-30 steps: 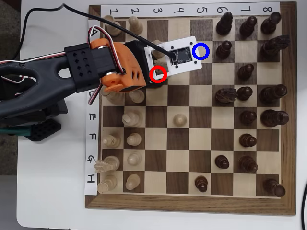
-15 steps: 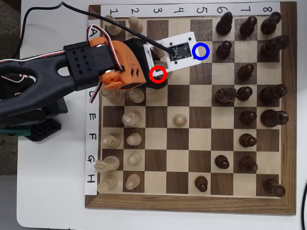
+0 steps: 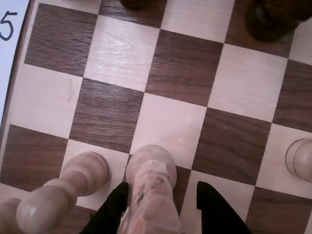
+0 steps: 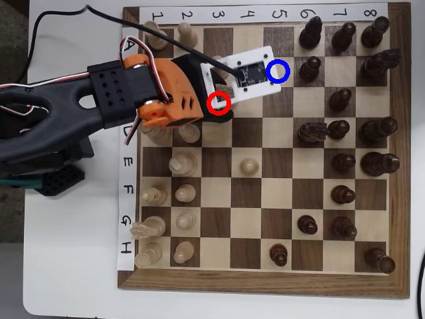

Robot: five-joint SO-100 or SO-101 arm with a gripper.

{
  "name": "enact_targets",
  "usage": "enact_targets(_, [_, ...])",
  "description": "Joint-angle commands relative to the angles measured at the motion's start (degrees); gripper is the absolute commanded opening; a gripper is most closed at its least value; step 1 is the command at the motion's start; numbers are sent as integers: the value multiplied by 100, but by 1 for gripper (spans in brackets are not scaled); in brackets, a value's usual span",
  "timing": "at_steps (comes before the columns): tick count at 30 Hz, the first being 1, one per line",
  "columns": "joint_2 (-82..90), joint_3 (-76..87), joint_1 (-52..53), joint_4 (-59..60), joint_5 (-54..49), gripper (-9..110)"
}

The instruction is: Move the piece to destination

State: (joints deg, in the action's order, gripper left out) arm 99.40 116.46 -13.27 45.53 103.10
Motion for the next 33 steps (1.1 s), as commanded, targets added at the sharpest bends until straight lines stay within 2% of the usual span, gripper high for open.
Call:
enact_targets(1, [290,-246,70,-70,562,17])
enact_targets(21, [255,-431,123,132,554,11])
enact_targets(33, [237,-457,132,334,668,0])
